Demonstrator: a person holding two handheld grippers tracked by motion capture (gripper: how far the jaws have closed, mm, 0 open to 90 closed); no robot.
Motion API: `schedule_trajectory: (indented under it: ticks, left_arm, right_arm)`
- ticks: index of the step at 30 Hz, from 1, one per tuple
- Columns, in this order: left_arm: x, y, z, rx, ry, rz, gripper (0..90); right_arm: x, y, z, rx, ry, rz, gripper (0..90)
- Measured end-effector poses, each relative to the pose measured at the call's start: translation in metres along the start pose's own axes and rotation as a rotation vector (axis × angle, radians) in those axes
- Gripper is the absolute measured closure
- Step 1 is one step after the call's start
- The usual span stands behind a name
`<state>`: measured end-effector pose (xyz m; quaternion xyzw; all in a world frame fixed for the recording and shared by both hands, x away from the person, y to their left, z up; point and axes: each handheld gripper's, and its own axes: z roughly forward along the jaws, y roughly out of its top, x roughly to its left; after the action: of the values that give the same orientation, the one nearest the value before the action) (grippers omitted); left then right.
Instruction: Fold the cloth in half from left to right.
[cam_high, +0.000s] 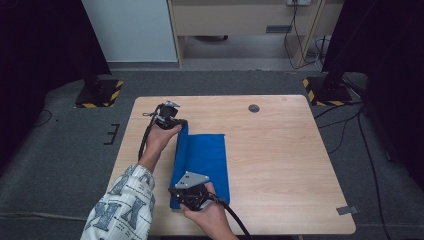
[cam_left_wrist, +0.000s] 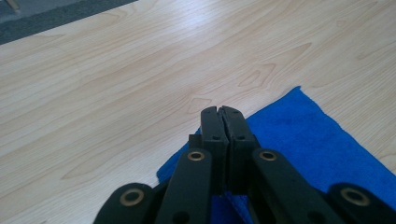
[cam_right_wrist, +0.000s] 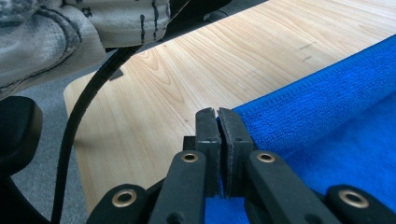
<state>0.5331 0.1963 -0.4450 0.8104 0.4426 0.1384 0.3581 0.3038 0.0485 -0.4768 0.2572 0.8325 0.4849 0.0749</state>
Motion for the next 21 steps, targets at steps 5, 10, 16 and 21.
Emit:
schedule_trajectory:
  ticks: [5,10,16,21]
  left_arm:
    - [-0.005,0.0,0.007,0.006,-0.007,0.003,88.2]
    - [-0.009,0.001,0.014,0.008,-0.015,0.0,88.2]
    - [-0.016,0.002,0.023,0.005,-0.032,0.0,88.2]
    - [-0.021,0.004,0.027,0.009,-0.043,0.007,88.2]
  right_arm:
    - [-0.005,-0.007,-0.005,0.007,-0.008,0.011,87.7]
    - [-0.009,-0.014,-0.01,0.013,-0.018,0.021,87.7]
    - [-0.016,-0.02,-0.017,0.019,-0.034,0.032,87.7]
    - [-0.018,-0.025,-0.021,0.029,-0.042,0.032,87.7]
